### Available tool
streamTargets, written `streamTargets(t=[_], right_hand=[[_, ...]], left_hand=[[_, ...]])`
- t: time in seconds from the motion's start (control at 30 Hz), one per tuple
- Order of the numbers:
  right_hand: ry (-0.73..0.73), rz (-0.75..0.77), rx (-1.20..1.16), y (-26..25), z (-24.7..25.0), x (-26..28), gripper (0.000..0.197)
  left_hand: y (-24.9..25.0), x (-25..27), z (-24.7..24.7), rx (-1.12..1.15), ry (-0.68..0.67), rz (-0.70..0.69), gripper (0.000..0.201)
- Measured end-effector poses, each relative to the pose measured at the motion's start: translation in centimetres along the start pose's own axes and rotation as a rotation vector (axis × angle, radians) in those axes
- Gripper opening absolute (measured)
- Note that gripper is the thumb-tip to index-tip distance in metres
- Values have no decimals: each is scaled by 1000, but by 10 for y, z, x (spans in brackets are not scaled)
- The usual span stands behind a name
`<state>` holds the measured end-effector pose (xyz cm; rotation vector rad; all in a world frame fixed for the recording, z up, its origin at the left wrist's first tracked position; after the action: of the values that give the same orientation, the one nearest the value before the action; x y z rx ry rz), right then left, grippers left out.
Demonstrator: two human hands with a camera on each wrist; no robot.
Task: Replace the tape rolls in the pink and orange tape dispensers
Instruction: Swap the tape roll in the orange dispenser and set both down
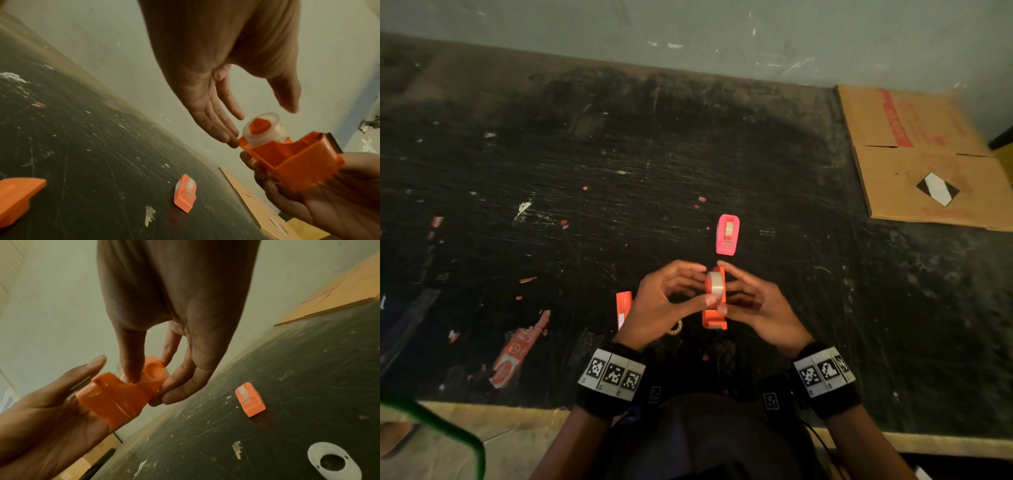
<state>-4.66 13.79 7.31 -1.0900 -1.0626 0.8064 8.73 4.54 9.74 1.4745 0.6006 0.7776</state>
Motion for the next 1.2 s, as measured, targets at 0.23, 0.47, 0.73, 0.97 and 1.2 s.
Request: streamTargets(t=[0.23, 0.47, 0.73, 0.97, 1.2], right_hand=[[53, -27, 6, -5, 13, 2, 76], [84, -68, 32, 6, 19, 7, 77], [101, -87, 63, 4, 16, 8, 77], [80, -73, 80, 4, 8, 5, 77], [31, -56, 101, 5, -3, 2, 78]], left_hand=[[-74, -7, 81, -683, 278, 250, 47], [-170, 3, 134, -899, 235, 558, 88], [-171, -8, 130, -807, 282, 426, 49], [-118, -5, 106, -270, 249, 329, 48], [-26, -4, 43, -82, -23, 199, 57]])
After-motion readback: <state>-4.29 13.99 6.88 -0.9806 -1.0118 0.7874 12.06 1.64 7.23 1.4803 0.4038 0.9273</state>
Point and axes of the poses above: each hand's wrist, its own x-axis away from the middle knuckle, its own z-axis out of the back of the hand, y = z × x, the point moved 10 cm from there along -x, towards the middle knuckle, and after that the axes turned 5 degrees about y, right-handed, at the moved point
